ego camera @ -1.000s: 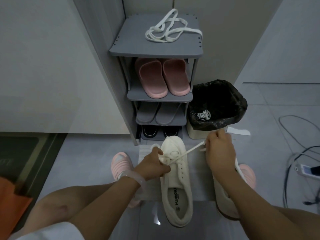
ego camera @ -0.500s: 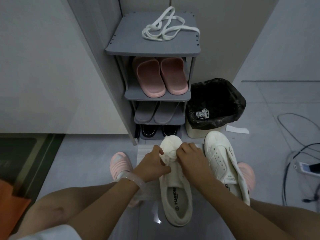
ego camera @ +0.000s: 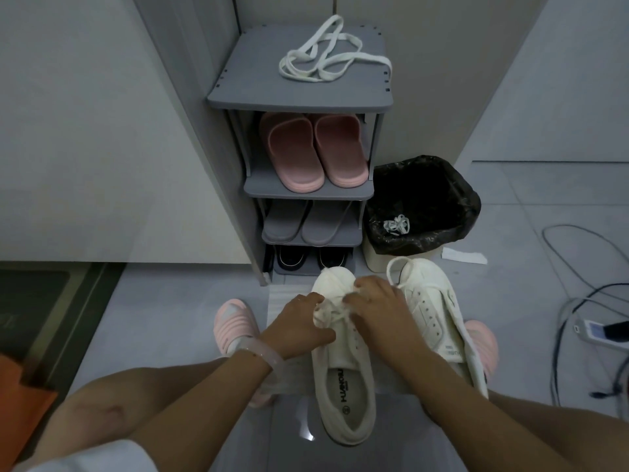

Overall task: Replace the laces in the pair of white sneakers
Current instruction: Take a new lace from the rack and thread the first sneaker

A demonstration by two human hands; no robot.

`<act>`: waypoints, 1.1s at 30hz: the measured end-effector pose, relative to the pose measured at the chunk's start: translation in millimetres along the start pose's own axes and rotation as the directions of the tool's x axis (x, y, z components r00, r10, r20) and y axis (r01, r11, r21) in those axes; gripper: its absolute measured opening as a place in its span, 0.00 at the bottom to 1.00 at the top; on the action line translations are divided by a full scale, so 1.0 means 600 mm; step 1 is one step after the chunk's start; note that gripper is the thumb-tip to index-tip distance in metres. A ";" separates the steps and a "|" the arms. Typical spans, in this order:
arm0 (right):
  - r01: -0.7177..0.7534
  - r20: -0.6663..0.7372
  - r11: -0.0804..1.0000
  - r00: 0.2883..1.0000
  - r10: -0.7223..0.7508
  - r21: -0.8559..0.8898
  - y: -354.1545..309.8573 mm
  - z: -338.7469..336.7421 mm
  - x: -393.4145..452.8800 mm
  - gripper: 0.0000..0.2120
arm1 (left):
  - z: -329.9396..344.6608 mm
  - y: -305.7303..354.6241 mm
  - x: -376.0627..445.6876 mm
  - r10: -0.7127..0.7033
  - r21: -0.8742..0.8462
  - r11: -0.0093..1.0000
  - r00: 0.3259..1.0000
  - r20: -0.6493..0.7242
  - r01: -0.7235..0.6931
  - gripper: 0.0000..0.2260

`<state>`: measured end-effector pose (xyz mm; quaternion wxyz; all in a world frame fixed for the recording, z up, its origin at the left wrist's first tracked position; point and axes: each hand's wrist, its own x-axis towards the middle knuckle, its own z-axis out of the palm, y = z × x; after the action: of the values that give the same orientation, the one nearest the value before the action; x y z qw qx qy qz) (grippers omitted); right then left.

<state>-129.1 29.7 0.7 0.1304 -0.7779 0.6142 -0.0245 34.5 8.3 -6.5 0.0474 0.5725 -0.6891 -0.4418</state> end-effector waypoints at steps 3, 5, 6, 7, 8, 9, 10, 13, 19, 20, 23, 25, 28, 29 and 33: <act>0.036 0.024 0.996 0.999 -0.034 -0.083 0.000 0.016 -0.001 0.14 | 0.003 -0.002 -0.002 -0.018 -0.028 0.999 1.000 -0.022 0.017 0.16; 0.055 0.022 0.994 0.998 -0.053 -0.094 -0.001 0.010 0.000 0.12 | 0.003 -0.005 0.000 -0.032 -0.043 0.999 0.999 -0.021 0.031 0.14; 0.050 0.008 0.994 0.999 -0.049 -0.102 -0.002 0.006 0.001 0.11 | 0.004 -0.006 0.002 -0.039 -0.048 0.998 0.999 -0.017 0.038 0.12; 0.038 -0.028 0.992 0.999 -0.041 -0.118 -0.002 0.003 0.001 0.11 | 0.003 -0.006 0.003 -0.048 -0.058 0.997 0.999 -0.012 0.047 0.11; 0.029 -0.045 0.988 0.998 -0.036 -0.150 -0.001 0.000 0.001 0.11 | 0.003 -0.007 0.005 -0.063 -0.081 0.995 0.998 -0.004 0.062 0.11; 0.018 -0.025 0.987 0.999 -0.022 -0.159 0.000 -0.003 0.000 0.09 | 0.002 -0.008 0.006 -0.085 -0.116 0.990 0.996 0.009 0.085 0.11; -0.007 -0.002 0.990 1.000 0.007 -0.144 0.006 -0.006 0.000 0.08 | 0.001 -0.009 0.006 -0.111 -0.155 0.981 0.994 0.025 0.113 0.11; -0.098 0.004 0.986 0.995 0.100 -0.133 0.026 -0.020 0.006 0.07 | -0.001 -0.011 0.006 -0.142 -0.207 0.967 0.989 0.046 0.149 0.10; -0.394 -0.226 0.915 0.902 0.368 -0.085 0.076 -0.060 0.005 0.02 | -0.003 -0.011 0.004 -0.135 -0.211 0.967 0.990 0.047 0.142 0.11; -0.405 -0.254 0.914 0.885 0.390 -0.010 0.085 -0.062 0.005 0.03 | -0.003 -0.009 0.003 -0.113 -0.207 0.971 0.992 0.047 0.120 0.12; -0.301 -0.060 0.920 0.944 0.325 0.249 0.080 -0.050 0.006 0.04 | -0.003 -0.008 0.000 -0.017 -0.097 0.995 0.999 0.034 0.020 0.15; -0.325 0.156 0.872 0.945 0.287 0.365 0.061 -0.039 0.003 0.07 | -0.002 -0.008 -0.002 0.022 -0.046 0.999 1.000 0.007 -0.021 0.13; -0.312 0.302 0.928 0.921 0.244 0.203 0.056 -0.024 0.000 0.14 | 0.002 -0.008 -0.002 0.046 0.004 0.999 0.999 -0.023 -0.046 0.12; -0.271 0.313 0.948 0.927 0.209 0.170 0.057 -0.024 0.000 0.15 | 0.003 -0.008 -0.003 0.057 0.025 0.998 0.998 -0.030 -0.056 0.13; -0.203 0.427 0.916 0.903 0.038 0.347 0.061 -0.053 0.000 0.18 | 0.006 -0.003 -0.003 0.092 0.077 0.993 0.995 -0.037 -0.089 0.10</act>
<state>-170.4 16.6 23.0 0.4076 -0.6844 0.6039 0.0283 34.6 12.1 -9.3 0.0596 0.5508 -0.7295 -0.4011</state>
